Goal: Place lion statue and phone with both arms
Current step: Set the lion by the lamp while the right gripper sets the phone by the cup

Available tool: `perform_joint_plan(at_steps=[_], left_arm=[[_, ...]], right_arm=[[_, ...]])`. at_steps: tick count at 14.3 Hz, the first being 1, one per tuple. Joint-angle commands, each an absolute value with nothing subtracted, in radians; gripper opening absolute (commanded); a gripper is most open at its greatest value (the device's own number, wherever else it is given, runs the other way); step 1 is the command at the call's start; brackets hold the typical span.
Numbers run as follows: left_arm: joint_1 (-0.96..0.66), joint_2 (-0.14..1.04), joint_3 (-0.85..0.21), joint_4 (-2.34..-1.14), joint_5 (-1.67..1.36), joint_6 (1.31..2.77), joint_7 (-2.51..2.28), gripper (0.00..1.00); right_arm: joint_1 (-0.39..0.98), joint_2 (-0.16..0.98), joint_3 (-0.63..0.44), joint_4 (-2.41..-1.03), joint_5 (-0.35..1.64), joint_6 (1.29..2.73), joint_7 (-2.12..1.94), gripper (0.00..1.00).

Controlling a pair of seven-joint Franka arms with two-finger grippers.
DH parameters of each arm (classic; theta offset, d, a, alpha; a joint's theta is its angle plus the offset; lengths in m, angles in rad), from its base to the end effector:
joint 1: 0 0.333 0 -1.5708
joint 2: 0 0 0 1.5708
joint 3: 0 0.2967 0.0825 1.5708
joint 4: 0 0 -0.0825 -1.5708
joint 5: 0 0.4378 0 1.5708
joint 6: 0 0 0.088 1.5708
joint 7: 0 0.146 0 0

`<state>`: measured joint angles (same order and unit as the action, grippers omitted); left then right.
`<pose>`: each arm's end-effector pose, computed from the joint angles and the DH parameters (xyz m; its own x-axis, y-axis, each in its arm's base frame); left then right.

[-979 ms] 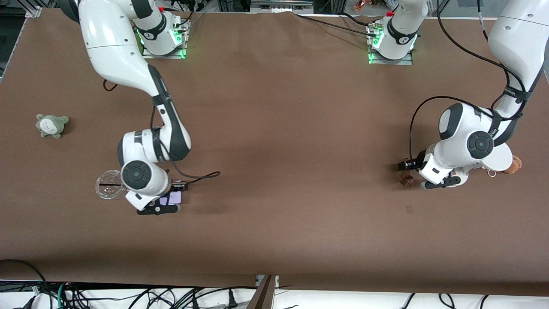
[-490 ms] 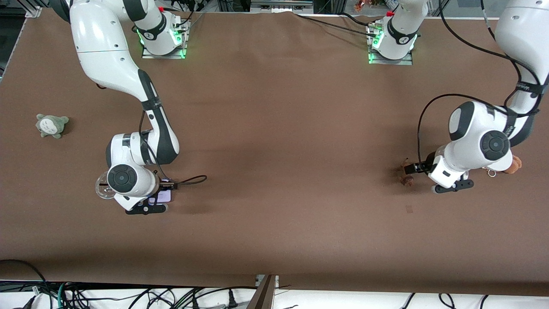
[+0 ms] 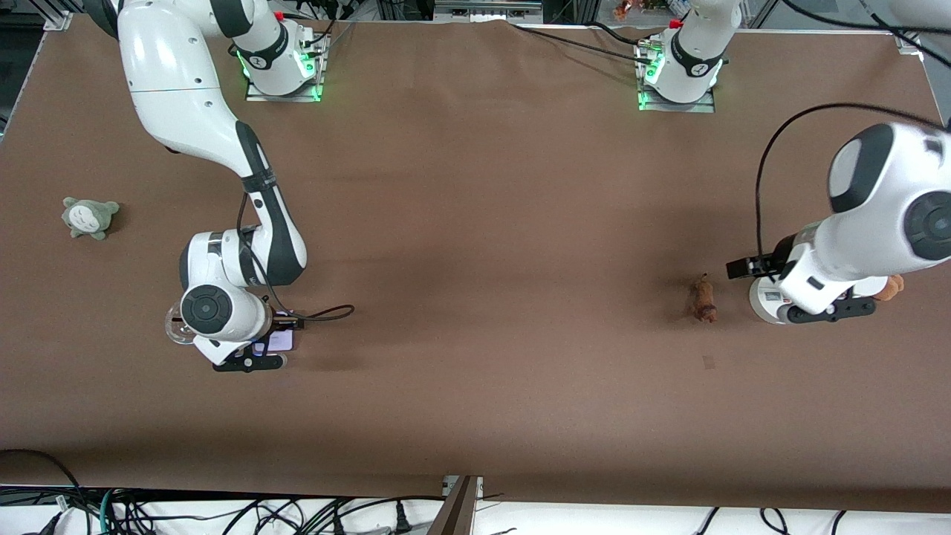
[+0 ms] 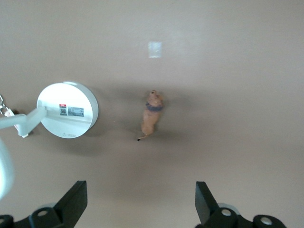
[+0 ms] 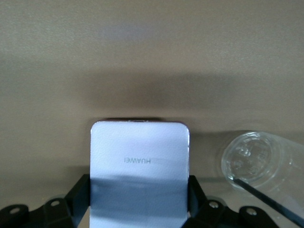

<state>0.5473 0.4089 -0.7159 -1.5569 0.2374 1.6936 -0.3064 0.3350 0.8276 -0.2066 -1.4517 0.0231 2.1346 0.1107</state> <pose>0.6749 -0.0421 0.3722 0.9795 0.1065 -0.1711 0.1054 -0.9943 -0.0155 0.7217 0.1080 0.1038 0.9921 0.0507 -0.1147 0.0674 -0.9868 0.1471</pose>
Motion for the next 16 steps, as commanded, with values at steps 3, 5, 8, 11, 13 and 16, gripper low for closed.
perform_joint_plan(at_steps=[3,5,8,11,13,16], left_arm=[[0.586,0.403,-0.718,-1.358,0.153,1.522,-0.184,1.00],[0.586,0.393,-0.719,-1.316,0.156,1.465,-0.186,1.00],[0.578,0.368,-0.723,-1.316,0.152,1.463,-0.190,1.00],[0.569,0.367,-0.724,-1.316,0.153,1.463,-0.193,1.00],[0.565,0.365,-0.738,-1.316,0.155,1.462,-0.190,1.00],[0.555,0.347,-0.738,-1.319,0.150,1.462,-0.183,1.00]], right_arm=[[0.321,0.808,-0.202,-1.468,0.032,2.149,0.089,1.00],[0.330,0.752,-0.201,-1.450,0.032,2.132,0.097,1.00],[0.325,0.620,-0.202,-1.447,0.025,2.059,0.086,1.00],[0.322,0.513,-0.218,-1.445,0.020,1.887,0.083,1.00],[0.322,0.418,-0.238,-1.448,0.015,1.769,0.090,1.00],[0.322,0.324,-0.242,-1.448,0.020,1.694,0.101,1.00]])
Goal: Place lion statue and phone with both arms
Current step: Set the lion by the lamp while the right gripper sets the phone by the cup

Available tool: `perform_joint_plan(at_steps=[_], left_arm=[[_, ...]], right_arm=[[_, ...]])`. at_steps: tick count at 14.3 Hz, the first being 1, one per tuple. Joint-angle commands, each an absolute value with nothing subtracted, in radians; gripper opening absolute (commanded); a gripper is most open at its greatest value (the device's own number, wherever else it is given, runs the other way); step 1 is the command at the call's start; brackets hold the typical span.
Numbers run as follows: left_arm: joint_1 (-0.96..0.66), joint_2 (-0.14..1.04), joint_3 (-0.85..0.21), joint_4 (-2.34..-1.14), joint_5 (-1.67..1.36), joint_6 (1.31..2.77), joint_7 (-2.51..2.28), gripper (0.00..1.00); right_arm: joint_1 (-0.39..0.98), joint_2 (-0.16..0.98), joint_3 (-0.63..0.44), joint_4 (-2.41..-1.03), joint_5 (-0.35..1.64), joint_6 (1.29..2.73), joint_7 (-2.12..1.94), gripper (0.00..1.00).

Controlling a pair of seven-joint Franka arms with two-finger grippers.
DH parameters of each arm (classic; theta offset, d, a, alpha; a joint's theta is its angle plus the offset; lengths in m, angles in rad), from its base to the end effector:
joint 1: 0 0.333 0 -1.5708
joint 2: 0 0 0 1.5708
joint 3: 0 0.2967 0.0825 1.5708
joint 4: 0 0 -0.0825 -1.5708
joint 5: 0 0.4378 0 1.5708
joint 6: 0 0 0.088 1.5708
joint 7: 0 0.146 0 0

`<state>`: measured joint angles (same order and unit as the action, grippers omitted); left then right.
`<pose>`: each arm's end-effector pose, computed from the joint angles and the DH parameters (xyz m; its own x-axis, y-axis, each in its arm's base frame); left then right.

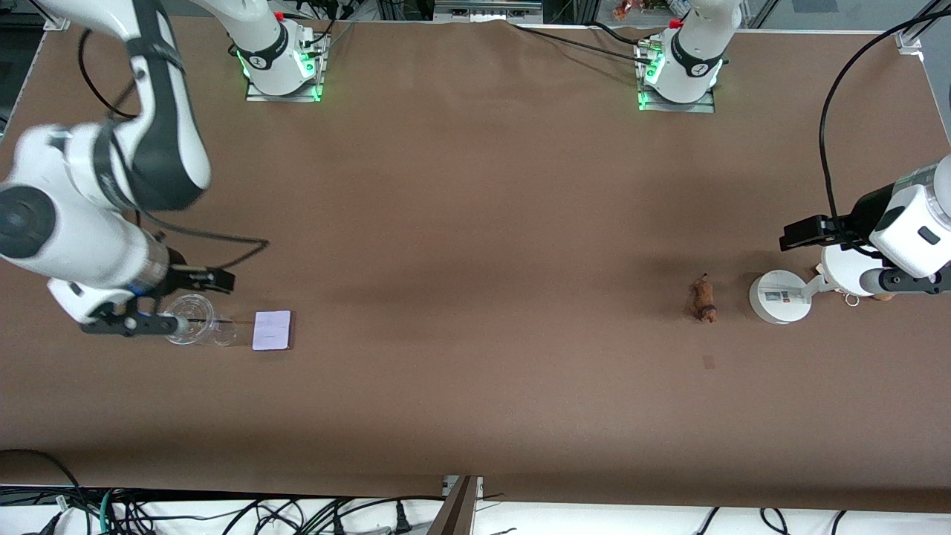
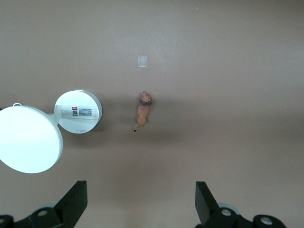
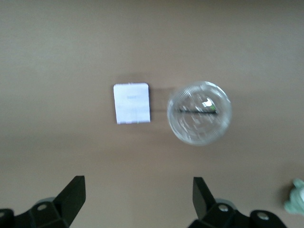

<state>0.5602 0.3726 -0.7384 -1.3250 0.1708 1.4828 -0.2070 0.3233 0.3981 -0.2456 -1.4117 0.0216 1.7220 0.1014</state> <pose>0.6744 -0.0281 0.4968 0.9896 0.0493 -0.1351 0.0566 -0.9971 0.0501 0.7059 0.0778 0.4050 0.9975 -0.0156 -0.0685 -0.0101 -0.9967 0.0806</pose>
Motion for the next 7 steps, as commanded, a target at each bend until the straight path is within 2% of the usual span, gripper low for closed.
perform_joint_plan(at_steps=[1,3,4,7], left_arm=[[0.540,0.312,-0.732,-1.340,0.149,1.473,-0.178,1.00],[0.442,0.259,-0.677,-1.376,0.155,1.456,-0.189,1.00],[0.351,0.236,-0.564,-1.376,0.150,1.448,-0.181,1.00],[0.030,0.190,-0.156,-1.387,0.074,1.442,-0.135,1.00]], right_arm=[[0.321,0.305,-0.247,-1.447,0.023,1.651,0.106,1.00],[0.318,0.260,-0.245,-1.445,0.020,1.564,0.103,1.00],[0.298,0.209,-0.239,-1.459,0.017,1.545,0.107,1.00],[0.276,0.175,-0.212,-1.460,0.011,1.542,0.100,1.00]])
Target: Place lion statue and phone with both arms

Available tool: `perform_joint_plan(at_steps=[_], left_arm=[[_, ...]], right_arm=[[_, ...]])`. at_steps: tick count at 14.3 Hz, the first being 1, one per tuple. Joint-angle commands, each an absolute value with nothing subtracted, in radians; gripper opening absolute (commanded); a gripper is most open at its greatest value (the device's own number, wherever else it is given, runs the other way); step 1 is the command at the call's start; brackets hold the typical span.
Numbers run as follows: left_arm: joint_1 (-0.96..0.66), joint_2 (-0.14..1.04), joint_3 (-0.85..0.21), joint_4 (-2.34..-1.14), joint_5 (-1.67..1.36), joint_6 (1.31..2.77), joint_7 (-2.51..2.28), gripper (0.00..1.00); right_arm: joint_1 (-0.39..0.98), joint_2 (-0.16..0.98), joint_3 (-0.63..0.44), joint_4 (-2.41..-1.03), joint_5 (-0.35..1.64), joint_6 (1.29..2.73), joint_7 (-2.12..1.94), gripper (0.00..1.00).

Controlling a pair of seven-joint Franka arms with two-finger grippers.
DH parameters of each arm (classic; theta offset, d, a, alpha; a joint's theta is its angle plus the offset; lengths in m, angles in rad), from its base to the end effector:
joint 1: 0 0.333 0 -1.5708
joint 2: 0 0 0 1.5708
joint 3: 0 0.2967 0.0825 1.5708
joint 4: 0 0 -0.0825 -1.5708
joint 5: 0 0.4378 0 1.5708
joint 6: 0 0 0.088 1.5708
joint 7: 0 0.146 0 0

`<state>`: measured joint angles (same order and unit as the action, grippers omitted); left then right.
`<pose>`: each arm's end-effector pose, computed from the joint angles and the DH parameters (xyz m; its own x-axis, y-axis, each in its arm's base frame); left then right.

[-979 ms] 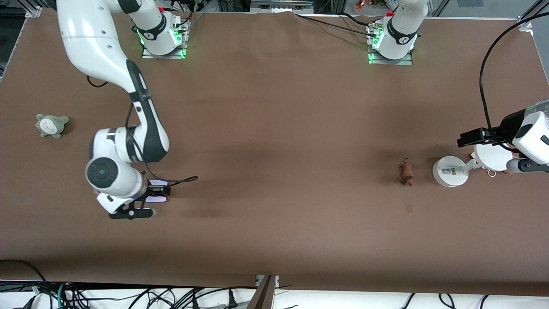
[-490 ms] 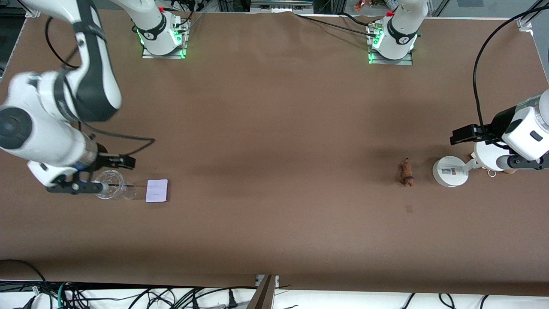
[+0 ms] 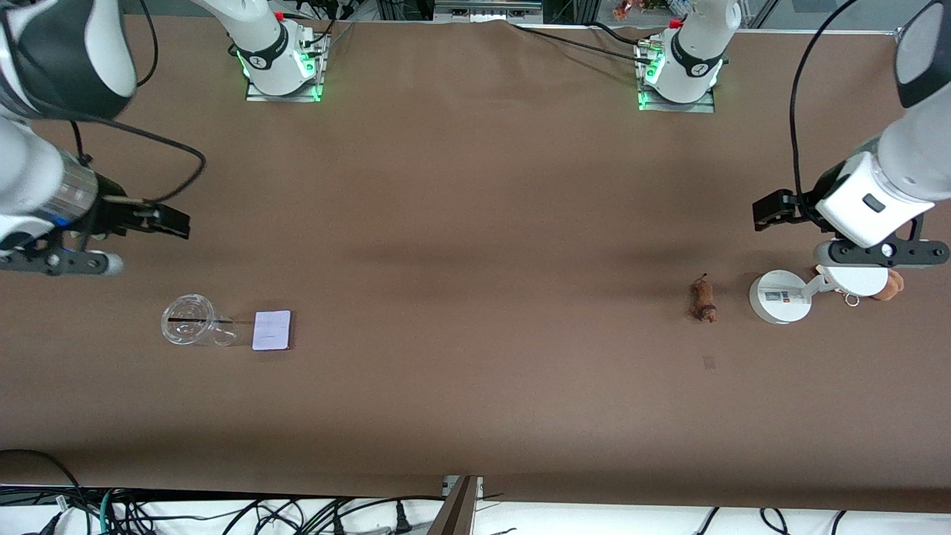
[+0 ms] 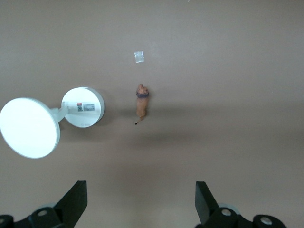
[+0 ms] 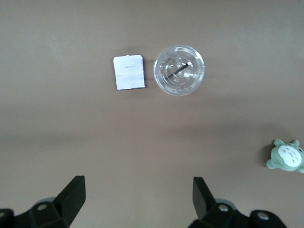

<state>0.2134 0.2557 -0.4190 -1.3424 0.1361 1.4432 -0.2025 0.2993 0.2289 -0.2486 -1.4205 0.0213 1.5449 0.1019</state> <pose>0.6509 -0.0857 0.5241 0.9922 0.0140 -0.1238 0.0067 -0.9982 -0.0591 0.6600 0.0502 0.5008 0.9944 -0.0500 -0.0934 -0.0461 -0.9980 0.0443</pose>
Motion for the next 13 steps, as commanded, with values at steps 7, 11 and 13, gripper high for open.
perform_joint_plan(at_steps=[7,11,13], left_arm=[[-0.055,0.037,0.037,-1.626,0.002,1.531,-0.103,1.00],[-0.057,0.041,0.028,-1.597,0.011,1.531,-0.071,1.00],[-0.057,0.043,0.029,-1.588,0.018,1.535,-0.016,1.00]], right_arm=[[0.203,0.072,-0.184,-1.466,0.020,1.480,0.084,1.00],[0.196,0.063,-0.152,-1.474,0.005,1.437,0.089,1.00],[0.193,0.070,-0.156,-1.479,0.005,1.436,0.087,1.00]])
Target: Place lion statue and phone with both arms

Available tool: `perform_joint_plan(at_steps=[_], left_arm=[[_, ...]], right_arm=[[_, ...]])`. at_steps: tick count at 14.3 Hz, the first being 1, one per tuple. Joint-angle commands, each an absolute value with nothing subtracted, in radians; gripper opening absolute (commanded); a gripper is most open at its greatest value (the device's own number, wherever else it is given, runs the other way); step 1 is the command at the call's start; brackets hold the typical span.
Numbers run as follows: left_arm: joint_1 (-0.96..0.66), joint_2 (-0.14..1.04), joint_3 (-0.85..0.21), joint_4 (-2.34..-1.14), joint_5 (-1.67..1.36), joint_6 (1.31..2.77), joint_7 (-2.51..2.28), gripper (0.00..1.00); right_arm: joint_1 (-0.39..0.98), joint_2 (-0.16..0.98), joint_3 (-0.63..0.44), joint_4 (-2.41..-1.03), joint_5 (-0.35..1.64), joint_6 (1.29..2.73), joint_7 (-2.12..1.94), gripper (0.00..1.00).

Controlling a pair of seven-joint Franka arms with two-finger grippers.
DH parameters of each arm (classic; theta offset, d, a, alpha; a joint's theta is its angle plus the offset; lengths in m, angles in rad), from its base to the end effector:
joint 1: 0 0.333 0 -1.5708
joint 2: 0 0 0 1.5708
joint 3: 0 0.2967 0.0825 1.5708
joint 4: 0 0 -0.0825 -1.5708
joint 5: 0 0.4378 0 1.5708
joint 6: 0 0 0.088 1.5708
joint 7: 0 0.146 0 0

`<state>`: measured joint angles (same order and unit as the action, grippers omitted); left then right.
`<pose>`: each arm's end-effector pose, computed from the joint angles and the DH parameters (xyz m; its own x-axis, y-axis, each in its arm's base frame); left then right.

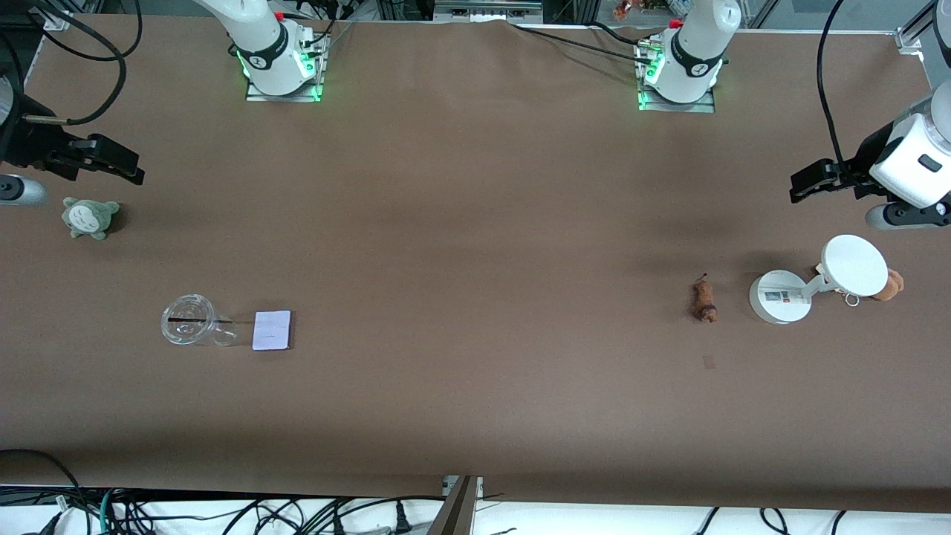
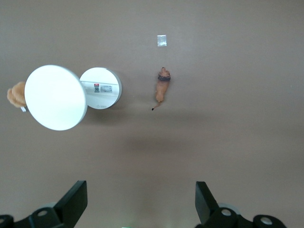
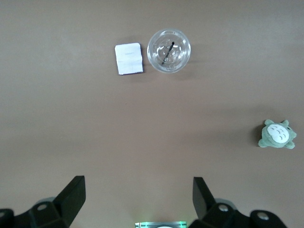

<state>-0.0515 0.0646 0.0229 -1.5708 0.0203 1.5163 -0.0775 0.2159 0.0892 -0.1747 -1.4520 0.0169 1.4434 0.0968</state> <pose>0.6135 -0.0148 0.5224 0.9919 0.0503 -0.1167 0.0470 -0.9984 -0.0309 0.6160 0.0320 0.5635 0.9939 -0.0544 -0.0960 -0.0539 -0.9985 0.0079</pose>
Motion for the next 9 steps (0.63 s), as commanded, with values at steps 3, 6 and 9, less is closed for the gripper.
perform_joint_plan(at_steps=[3,6,9], left_arm=[[-0.032,0.048,0.037,-1.560,0.017,1.543,0.063,1.00],[-0.020,0.081,0.037,-1.543,-0.002,1.542,0.115,1.00],[-0.009,0.092,0.037,-1.464,-0.026,1.543,0.078,1.00]], right_arm=[[0.192,0.097,-0.161,-1.454,0.008,1.431,0.081,1.00],[0.192,0.098,-0.160,-1.454,0.006,1.433,0.081,1.00],[0.193,0.100,-0.160,-1.454,0.006,1.434,0.075,1.00]])
